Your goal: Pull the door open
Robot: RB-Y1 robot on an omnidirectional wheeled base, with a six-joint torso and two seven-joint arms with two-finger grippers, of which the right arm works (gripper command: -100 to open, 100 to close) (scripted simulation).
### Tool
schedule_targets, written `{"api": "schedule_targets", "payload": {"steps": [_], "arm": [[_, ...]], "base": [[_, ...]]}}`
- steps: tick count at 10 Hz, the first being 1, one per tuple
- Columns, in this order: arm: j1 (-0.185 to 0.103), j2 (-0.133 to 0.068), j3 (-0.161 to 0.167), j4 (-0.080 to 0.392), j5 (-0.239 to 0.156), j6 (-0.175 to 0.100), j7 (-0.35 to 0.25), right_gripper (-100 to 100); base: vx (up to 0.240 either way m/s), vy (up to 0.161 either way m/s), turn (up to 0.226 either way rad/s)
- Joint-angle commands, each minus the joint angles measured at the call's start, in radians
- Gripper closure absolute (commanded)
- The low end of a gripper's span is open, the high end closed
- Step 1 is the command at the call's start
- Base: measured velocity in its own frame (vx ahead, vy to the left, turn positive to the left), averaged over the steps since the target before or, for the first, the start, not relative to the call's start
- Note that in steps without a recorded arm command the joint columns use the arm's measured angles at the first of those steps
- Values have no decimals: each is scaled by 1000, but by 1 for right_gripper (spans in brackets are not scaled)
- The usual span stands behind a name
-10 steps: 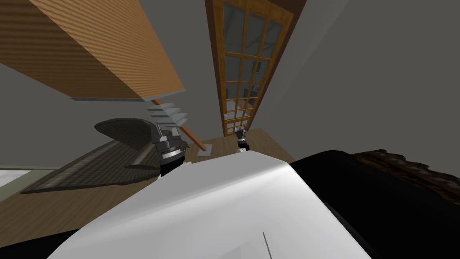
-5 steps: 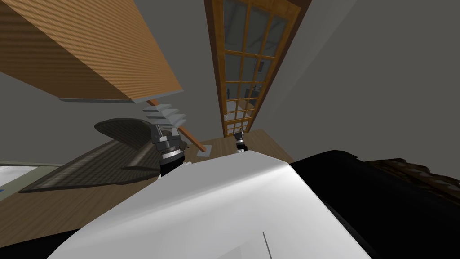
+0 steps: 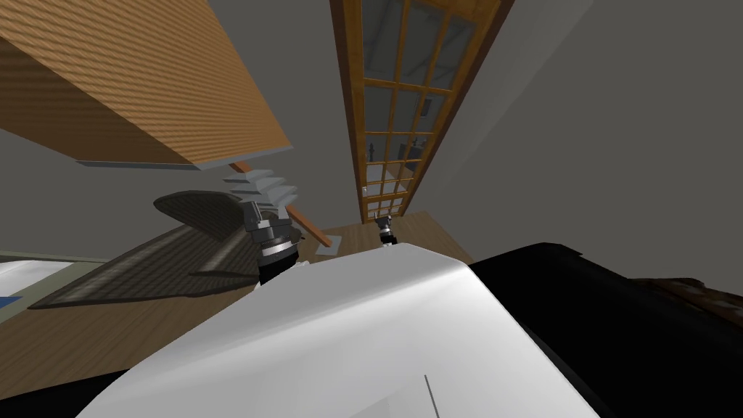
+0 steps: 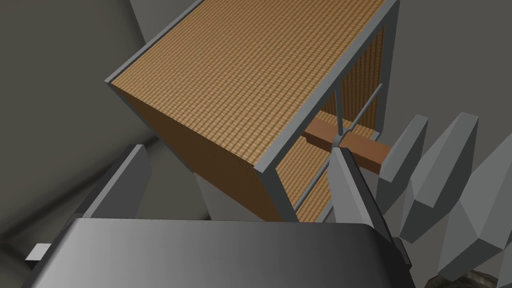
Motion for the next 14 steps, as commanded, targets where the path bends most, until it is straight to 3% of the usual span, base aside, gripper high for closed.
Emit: {"api": "schedule_targets", "payload": {"steps": [1,10,14], "arm": [[-7,5,21,31,-17,-12,-26,-100],[-71,1,125,240,-136,-81,-204,-100],[-93,-1,161,312,-177,-105,-264,-100]], "base": [[89,-64,62],[101,-42,49],[115,-2,30]]}}
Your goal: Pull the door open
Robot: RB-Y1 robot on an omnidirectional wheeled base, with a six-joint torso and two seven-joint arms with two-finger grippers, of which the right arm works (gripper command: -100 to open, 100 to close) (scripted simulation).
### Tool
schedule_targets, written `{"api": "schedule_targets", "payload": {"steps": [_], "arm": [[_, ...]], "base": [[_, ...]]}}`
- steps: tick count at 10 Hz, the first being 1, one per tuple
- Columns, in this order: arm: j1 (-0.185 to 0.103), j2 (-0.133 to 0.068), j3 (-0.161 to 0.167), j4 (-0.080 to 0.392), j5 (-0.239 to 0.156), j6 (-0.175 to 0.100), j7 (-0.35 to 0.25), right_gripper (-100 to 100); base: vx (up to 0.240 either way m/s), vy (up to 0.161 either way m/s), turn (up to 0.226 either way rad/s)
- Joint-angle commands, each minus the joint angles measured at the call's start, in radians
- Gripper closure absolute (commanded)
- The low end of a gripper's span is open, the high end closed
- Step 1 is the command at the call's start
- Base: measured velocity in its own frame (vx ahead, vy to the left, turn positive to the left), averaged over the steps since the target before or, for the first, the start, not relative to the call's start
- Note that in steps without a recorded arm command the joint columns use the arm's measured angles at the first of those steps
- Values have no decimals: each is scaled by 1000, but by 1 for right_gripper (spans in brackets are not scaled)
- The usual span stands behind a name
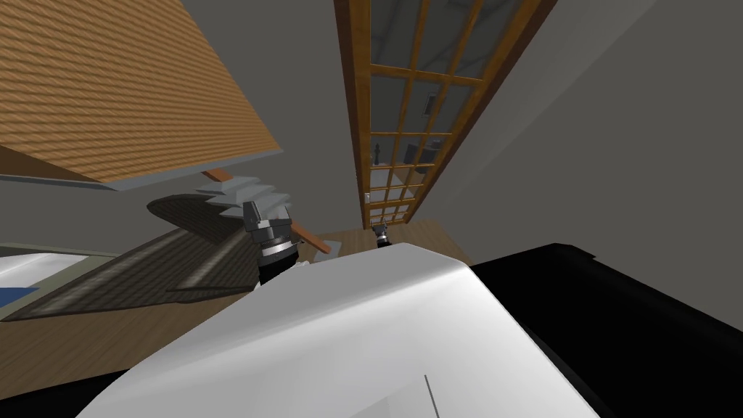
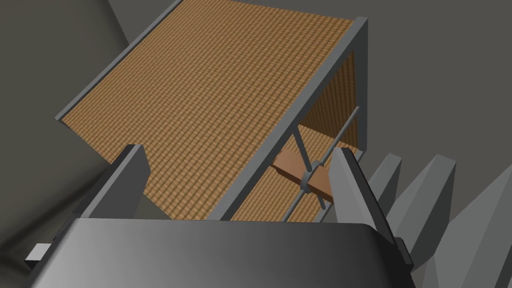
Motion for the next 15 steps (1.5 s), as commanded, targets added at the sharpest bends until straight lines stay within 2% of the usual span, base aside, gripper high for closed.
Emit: {"api": "schedule_targets", "payload": {"steps": [1,6,10,14,15], "arm": [[-14,-1,16,37,-21,-11,-32,-100],[-43,-4,63,133,-75,-43,-113,-100],[-58,-7,89,184,-105,-60,-157,-100],[-66,-8,102,211,-121,-70,-180,-100],[-63,-10,100,202,-119,-66,-175,-100]], "base": [[160,10,27],[192,8,14],[221,28,-4],[196,24,-10],[93,6,-1]]}}
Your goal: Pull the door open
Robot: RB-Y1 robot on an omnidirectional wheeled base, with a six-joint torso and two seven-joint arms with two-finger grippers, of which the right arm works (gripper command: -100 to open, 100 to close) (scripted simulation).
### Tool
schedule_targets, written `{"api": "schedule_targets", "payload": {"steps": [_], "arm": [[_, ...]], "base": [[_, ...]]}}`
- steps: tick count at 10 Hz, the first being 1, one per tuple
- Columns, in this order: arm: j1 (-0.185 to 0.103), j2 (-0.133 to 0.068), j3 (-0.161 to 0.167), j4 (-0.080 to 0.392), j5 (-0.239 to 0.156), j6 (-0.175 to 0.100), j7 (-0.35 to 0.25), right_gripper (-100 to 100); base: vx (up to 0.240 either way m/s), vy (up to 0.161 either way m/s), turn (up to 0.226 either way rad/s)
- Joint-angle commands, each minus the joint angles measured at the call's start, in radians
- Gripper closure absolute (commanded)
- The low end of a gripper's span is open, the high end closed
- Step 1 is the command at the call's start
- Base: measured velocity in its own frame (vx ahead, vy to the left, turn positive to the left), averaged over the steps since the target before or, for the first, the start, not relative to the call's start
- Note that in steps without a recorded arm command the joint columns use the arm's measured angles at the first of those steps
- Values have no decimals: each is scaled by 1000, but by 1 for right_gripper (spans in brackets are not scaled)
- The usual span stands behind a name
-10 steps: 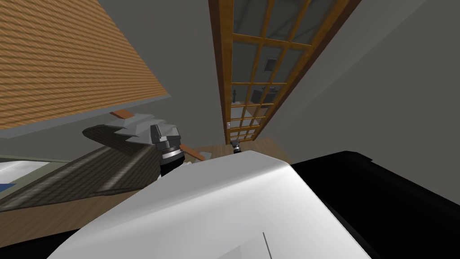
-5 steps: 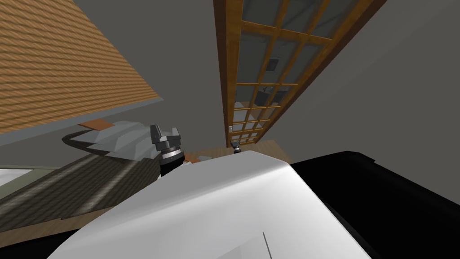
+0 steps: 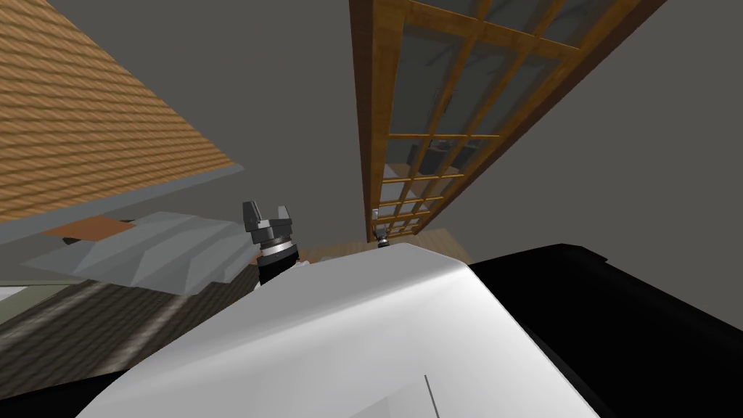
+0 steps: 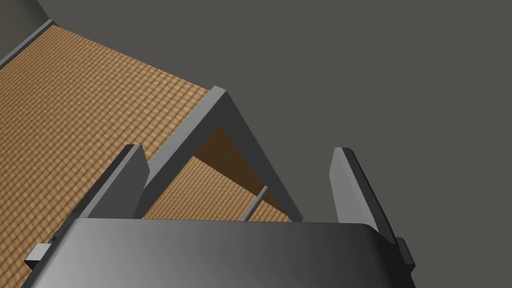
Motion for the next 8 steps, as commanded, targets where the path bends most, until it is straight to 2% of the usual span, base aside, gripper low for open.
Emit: {"api": "schedule_targets", "payload": {"steps": [1,8], "arm": [[0,0,-3,1,1,1,0,-100],[0,-1,-19,5,5,5,0,-100]], "base": [[-90,-38,126],[-194,-38,104]]}}
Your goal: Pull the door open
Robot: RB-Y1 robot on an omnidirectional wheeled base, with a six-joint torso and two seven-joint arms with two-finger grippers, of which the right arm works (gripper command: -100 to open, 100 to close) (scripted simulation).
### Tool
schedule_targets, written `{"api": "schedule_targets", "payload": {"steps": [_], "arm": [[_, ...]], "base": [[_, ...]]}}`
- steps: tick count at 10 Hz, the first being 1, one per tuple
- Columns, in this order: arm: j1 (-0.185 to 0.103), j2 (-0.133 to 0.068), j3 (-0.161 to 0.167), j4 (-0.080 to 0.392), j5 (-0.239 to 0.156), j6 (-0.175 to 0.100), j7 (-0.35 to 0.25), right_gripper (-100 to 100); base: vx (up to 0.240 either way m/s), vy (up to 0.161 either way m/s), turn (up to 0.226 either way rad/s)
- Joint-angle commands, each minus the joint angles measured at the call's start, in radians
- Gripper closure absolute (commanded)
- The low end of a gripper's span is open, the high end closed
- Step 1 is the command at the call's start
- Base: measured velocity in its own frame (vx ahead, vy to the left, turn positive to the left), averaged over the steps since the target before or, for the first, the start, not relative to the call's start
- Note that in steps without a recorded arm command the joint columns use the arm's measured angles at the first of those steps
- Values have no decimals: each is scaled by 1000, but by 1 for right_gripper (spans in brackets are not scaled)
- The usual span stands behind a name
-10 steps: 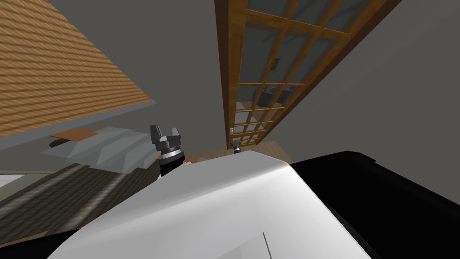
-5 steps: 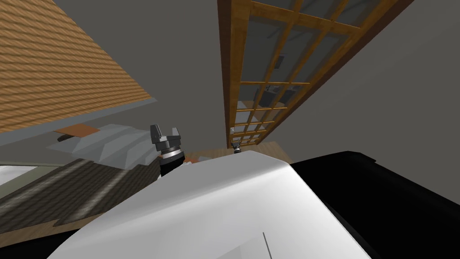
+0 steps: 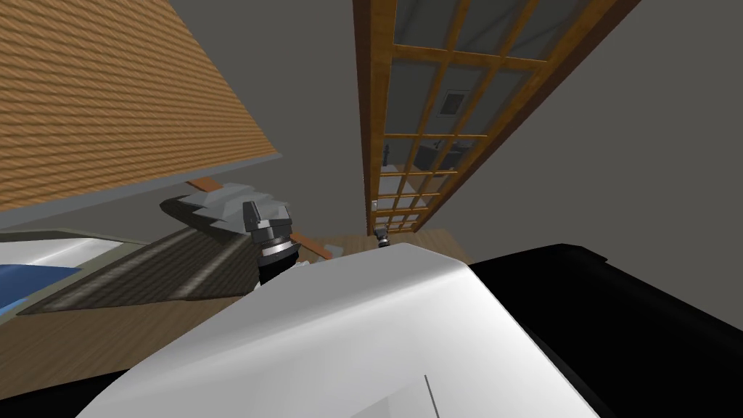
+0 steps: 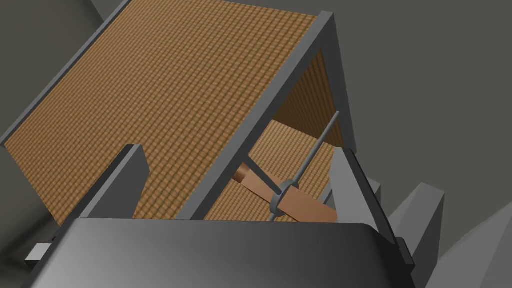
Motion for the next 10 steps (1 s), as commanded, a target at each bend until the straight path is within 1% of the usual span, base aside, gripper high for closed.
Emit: {"api": "schedule_targets", "payload": {"steps": [1,6,8,10], "arm": [[0,0,-6,0,2,2,0,-100],[1,-1,-30,5,7,7,-2,-100],[1,-1,-41,7,10,9,-3,-100],[1,-2,-59,10,13,13,-5,-100]], "base": [[-220,-4,165],[-192,-8,166],[-206,47,185],[-188,28,197]]}}
